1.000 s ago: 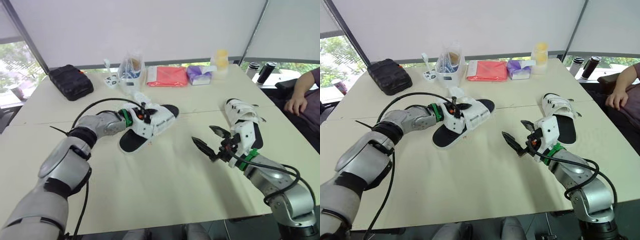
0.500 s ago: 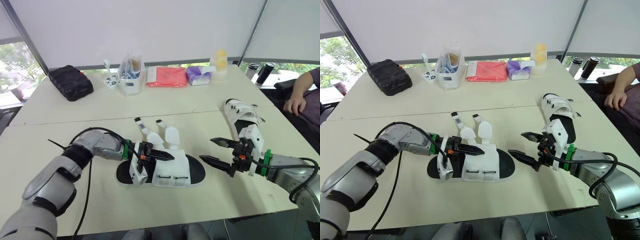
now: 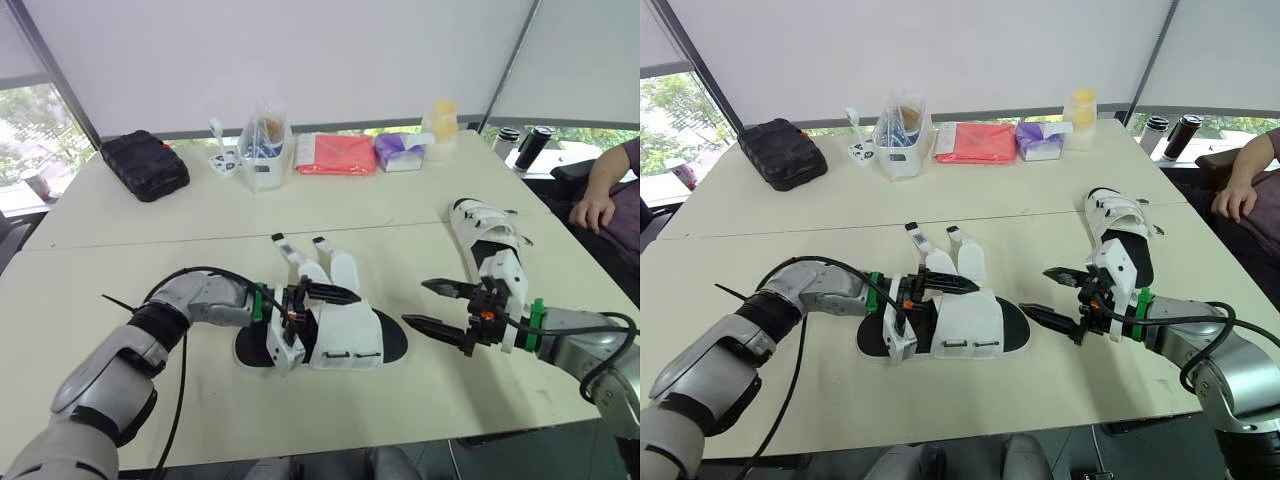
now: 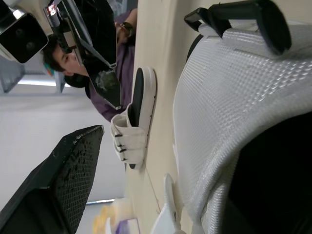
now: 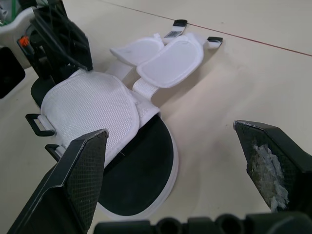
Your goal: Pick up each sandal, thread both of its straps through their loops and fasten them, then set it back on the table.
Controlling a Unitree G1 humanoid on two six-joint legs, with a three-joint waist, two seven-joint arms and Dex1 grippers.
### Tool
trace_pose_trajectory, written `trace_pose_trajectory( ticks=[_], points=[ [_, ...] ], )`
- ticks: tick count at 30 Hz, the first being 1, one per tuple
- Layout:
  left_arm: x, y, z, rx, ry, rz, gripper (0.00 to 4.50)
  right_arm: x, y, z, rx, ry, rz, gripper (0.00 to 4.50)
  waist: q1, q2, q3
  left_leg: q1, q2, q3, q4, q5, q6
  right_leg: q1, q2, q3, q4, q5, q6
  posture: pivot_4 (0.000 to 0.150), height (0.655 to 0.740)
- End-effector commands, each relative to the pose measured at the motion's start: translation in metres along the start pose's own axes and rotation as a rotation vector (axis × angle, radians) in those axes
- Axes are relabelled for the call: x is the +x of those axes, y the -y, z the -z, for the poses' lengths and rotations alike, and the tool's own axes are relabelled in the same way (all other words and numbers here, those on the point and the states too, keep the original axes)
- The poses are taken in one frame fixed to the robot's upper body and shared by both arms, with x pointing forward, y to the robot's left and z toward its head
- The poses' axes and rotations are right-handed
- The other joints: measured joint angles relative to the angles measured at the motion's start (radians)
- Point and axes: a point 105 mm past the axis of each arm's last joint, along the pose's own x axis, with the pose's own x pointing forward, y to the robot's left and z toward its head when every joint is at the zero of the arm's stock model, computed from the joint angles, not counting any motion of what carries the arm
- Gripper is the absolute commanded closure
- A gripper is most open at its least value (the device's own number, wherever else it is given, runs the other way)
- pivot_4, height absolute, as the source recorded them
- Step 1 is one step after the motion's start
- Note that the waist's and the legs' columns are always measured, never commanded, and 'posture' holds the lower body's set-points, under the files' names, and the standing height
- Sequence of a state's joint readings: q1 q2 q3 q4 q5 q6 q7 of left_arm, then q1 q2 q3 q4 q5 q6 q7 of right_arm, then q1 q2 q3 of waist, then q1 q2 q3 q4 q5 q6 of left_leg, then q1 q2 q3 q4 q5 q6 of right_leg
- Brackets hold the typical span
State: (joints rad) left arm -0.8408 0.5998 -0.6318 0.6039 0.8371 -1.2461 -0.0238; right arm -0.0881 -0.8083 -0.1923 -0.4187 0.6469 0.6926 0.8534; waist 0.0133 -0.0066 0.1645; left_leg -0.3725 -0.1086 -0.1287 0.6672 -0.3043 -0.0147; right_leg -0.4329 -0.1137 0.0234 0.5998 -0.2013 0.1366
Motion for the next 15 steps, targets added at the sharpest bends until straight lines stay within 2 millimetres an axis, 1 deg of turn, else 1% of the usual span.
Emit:
trace_pose_trajectory(
  ticks=[1,3,5,7,8,9,11,12,14,15],
  points=[
    [-0.018,-0.004,0.009,-0.076,-0.086,-0.036,0.02,-0.003,-0.003,-0.006,-0.035,-0.006,-0.025,0.0,-0.003,0.0,0.0,0.0,0.0,0.0,0.0,0.0,0.0,0.0,0.0,0.0,0.0,0.0,0.0,0.15,0.74],
    [-0.036,0.002,0.011,-0.197,-0.156,-0.05,0.02,-0.002,-0.006,-0.003,-0.04,-0.018,-0.049,0.0,-0.008,0.001,0.0,0.0,0.0,0.0,0.0,0.0,0.0,0.0,0.0,0.0,0.0,0.0,0.0,0.15,0.74],
    [-0.045,0.007,0.008,-0.291,-0.188,-0.04,0.02,-0.001,-0.008,-0.001,-0.043,-0.027,-0.062,0.0,-0.015,0.001,0.0,0.001,0.001,0.0,0.0,0.0,0.0,-0.001,0.001,0.0,0.001,0.0,0.0,0.15,0.74],
    [-0.064,0.006,0.003,-0.402,-0.248,-0.079,0.0,0.004,-0.011,0.006,-0.034,-0.039,-0.087,0.54,-0.019,0.001,0.0,0.0,0.001,-0.001,0.0,-0.001,0.002,-0.001,0.001,0.0,0.002,0.0,0.0,0.15,0.74],
    [-0.072,0.006,0.0,-0.454,-0.277,-0.093,0.0,0.007,-0.014,0.009,-0.027,-0.045,-0.104,0.89,-0.024,0.001,-0.001,0.001,0.001,-0.001,0.0,-0.002,0.004,-0.001,0.0,0.0,0.002,0.0,0.0,0.15,0.74],
    [-0.078,0.006,-0.002,-0.491,-0.296,-0.099,0.0,0.008,-0.015,0.011,-0.023,-0.048,-0.115,1.38,-0.026,0.001,-0.001,0.001,0.001,-0.001,0.0,-0.003,0.005,-0.001,0.0,0.001,0.002,0.0,0.0,0.15,0.74],
    [-0.083,0.005,-0.004,-0.537,-0.327,-0.117,0.0,0.01,-0.016,0.013,-0.024,-0.05,-0.124,2.48,-0.023,0.001,-0.001,0.001,0.001,-0.001,0.0,-0.003,0.005,-0.001,0.0,0.001,0.003,0.0,0.0,0.15,0.74],
    [-0.091,0.006,-0.002,-0.584,-0.37,-0.142,0.0,0.01,-0.016,0.013,-0.026,-0.048,-0.128,3.0,-0.019,0.001,-0.001,0.001,0.001,-0.001,0.0,-0.003,0.005,-0.001,0.0,0.001,0.003,0.0,0.0,0.15,0.74],
    [-0.113,0.005,0.008,-0.733,-0.488,-0.263,0.0,0.01,-0.016,0.013,-0.028,-0.039,-0.134,4.07,-0.021,0.001,-0.001,0.001,0.0,-0.002,0.0,-0.003,0.005,-0.001,0.0,0.0,0.004,0.0,0.0,0.15,0.74],
    [-0.127,0.003,0.017,-0.831,-0.557,-0.351,0.0,0.01,-0.015,0.013,-0.032,-0.039,-0.138,4.45,-0.021,0.001,-0.001,0.001,0.001,-0.002,0.0,-0.003,0.005,-0.001,0.0,0.001,0.004,0.0,0.0,0.15,0.74]
  ],
)
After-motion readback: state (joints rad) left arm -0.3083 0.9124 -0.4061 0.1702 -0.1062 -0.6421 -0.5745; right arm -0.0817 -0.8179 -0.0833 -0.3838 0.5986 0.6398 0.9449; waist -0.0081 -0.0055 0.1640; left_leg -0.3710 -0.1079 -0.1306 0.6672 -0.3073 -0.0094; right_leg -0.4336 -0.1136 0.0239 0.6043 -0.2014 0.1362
